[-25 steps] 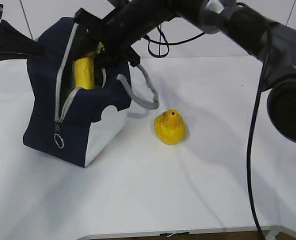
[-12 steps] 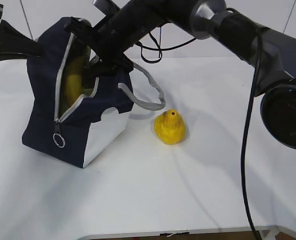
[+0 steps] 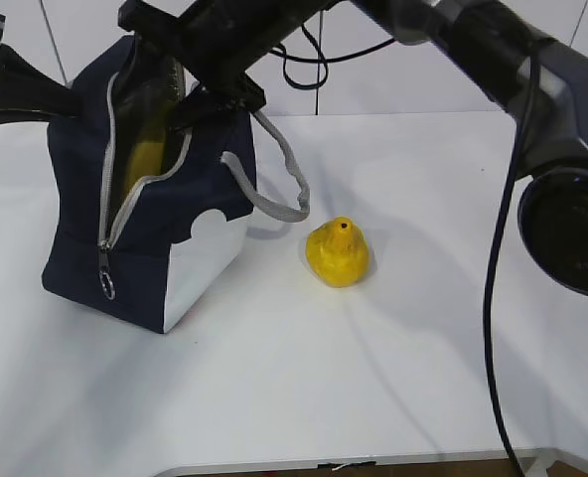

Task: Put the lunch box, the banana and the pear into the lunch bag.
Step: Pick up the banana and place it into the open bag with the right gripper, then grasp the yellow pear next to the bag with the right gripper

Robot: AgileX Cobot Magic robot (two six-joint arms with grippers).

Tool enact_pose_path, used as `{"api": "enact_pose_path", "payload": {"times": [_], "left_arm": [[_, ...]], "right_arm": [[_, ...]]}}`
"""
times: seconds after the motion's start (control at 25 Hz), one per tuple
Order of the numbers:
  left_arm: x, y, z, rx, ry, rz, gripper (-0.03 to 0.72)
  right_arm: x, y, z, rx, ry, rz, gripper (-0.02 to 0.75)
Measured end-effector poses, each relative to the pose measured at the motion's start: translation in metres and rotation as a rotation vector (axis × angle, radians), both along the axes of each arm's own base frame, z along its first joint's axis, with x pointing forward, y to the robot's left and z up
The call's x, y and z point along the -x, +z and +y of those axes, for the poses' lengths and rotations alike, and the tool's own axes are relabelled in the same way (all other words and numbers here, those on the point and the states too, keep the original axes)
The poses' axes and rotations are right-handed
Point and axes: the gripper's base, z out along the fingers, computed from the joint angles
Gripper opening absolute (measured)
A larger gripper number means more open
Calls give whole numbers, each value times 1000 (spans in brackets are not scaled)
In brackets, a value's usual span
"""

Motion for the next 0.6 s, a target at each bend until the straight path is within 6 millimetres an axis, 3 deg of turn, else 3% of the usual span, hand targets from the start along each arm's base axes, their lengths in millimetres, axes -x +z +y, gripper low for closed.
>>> {"api": "enact_pose_path", "payload": {"times": [0.24,0.6], "left_arm": [[0,-1,0,-12,-5,2,-4],[1,-4,10,-51,4,6,-4]], "right_arm": [[-1,25,-10,8,32,-167,547],[0,46,-19,62,2,-285,547]]}}
